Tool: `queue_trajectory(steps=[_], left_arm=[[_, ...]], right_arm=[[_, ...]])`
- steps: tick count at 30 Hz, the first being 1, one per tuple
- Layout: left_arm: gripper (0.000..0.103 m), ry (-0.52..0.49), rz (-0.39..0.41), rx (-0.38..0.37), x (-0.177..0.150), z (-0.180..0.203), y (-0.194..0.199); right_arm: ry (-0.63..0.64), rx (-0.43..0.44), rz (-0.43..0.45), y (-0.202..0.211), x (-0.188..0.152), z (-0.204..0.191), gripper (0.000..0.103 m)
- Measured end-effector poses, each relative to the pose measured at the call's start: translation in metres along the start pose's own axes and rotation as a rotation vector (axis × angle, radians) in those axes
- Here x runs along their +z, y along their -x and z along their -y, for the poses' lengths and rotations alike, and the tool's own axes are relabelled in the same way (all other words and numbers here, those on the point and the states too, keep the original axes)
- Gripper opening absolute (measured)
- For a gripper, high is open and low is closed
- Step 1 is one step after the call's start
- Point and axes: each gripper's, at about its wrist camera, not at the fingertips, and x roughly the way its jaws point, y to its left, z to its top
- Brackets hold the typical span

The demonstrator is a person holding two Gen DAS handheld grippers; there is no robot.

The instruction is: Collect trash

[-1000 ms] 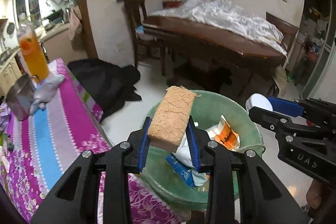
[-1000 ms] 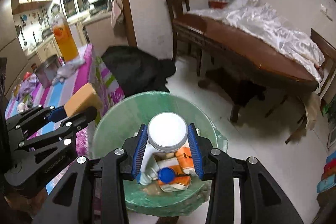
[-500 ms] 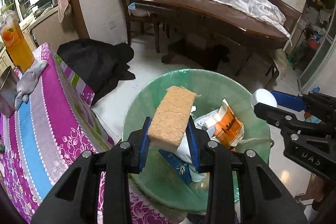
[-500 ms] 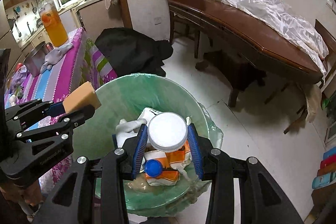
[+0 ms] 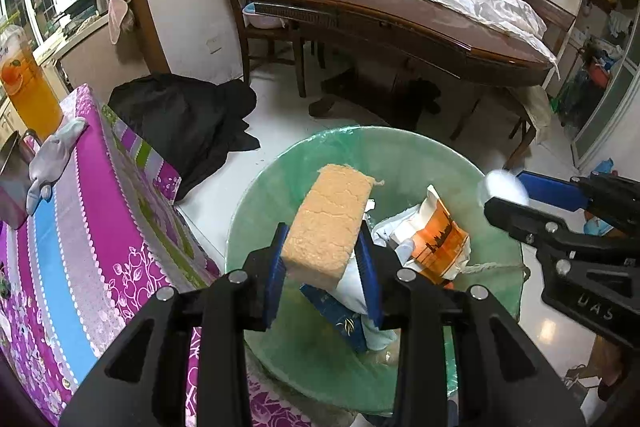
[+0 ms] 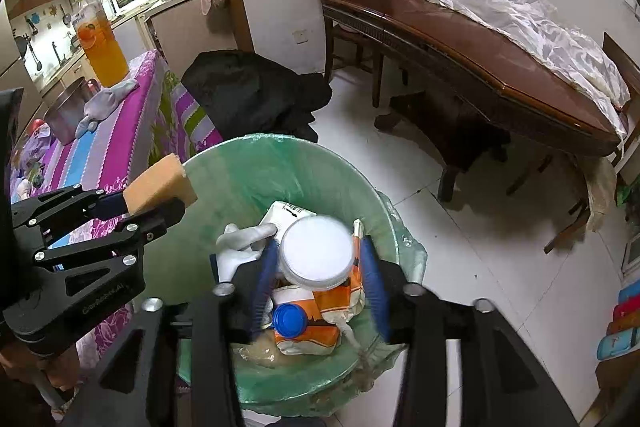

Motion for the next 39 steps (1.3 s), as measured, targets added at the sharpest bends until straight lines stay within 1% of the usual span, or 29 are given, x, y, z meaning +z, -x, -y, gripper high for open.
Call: queue_trajectory(steps=[1,2,3,8,10,12,13,14,15,16,17,18,19,20,21,23,24,26,27,28,30,33,36,39], left_arm=[[0.037,-0.001,0.003,0.009,0.000,0.001,0.000],[0.048,0.000,0.005,0.011,0.000,0.002,0.000],[0.054,0.000,0.008,0.014,0.000,0.003,0.001],[0.059,0.004,0.016,0.031,-0.003,0.002,0.004],[0.059,0.008,0.019,0.032,-0.004,0.001,0.006],[0.061,0.011,0.024,0.034,-0.005,0.000,0.009],[0.063,0.012,0.032,0.034,-0.006,0.000,0.013],[0.066,0.013,0.045,0.038,-0.008,-0.001,0.017],[0.072,0.014,0.065,0.047,-0.011,-0.003,0.024],[0.076,0.018,0.093,0.054,-0.014,-0.005,0.032],[0.082,0.033,0.147,0.060,-0.022,-0.009,0.048],[0.087,0.044,0.180,0.062,-0.027,-0.012,0.059],[0.090,0.058,0.244,0.062,-0.037,-0.017,0.078],[0.098,0.068,0.295,0.071,-0.046,-0.020,0.095],[0.097,0.078,0.343,0.080,-0.056,-0.023,0.110],[0.097,0.096,0.422,0.072,-0.079,-0.028,0.143],[0.097,0.102,0.449,0.067,-0.090,-0.030,0.155],[0.098,0.107,0.500,0.052,-0.117,-0.031,0.179],[0.098,0.105,0.522,0.054,-0.131,-0.028,0.190],[0.098,0.101,0.538,0.056,-0.139,-0.026,0.196],[0.098,0.079,0.583,0.055,-0.171,-0.018,0.211],[0.098,0.077,0.597,0.056,-0.207,-0.010,0.218],[0.098,0.091,0.587,0.057,-0.232,-0.002,0.216],[0.098,0.077,0.587,0.050,-0.253,0.006,0.214]], right_arm=[[-0.005,0.000,0.007,0.000,-0.001,0.001,0.063],[-0.009,0.000,0.011,0.000,-0.001,0.002,0.066],[-0.019,0.002,0.019,0.001,-0.002,0.004,0.066],[-0.044,0.000,0.054,0.012,-0.007,0.012,0.067],[-0.049,-0.001,0.067,0.019,-0.010,0.014,0.068],[-0.049,-0.005,0.081,0.027,-0.014,0.014,0.071],[-0.048,-0.010,0.102,0.034,-0.017,0.013,0.071],[-0.047,-0.007,0.123,0.041,-0.020,0.012,0.073],[-0.047,-0.005,0.164,0.054,-0.026,0.010,0.073],[-0.042,-0.017,0.220,0.071,-0.035,0.005,0.074],[-0.034,-0.034,0.263,0.084,-0.042,0.001,0.080],[-0.022,-0.057,0.328,0.103,-0.055,-0.007,0.086],[-0.019,-0.073,0.397,0.123,-0.070,-0.016,0.089],[-0.018,-0.084,0.441,0.135,-0.080,-0.021,0.094],[-0.007,-0.103,0.516,0.155,-0.098,-0.032,0.098],[-0.001,-0.137,0.616,0.181,-0.127,-0.046,0.098],[-0.008,-0.145,0.659,0.193,-0.147,-0.054,0.098],[-0.013,-0.149,0.714,0.210,-0.175,-0.064,0.098],[-0.008,-0.171,0.759,0.220,-0.196,-0.071,0.098],[-0.002,-0.186,0.784,0.227,-0.211,-0.076,0.098],[-0.001,-0.204,0.822,0.238,-0.241,-0.081,0.098],[-0.013,-0.229,0.857,0.249,-0.284,-0.085,0.098],[-0.048,-0.216,0.831,0.251,-0.314,-0.085,0.098],[-0.055,-0.211,0.831,0.253,-0.337,-0.084,0.098]])
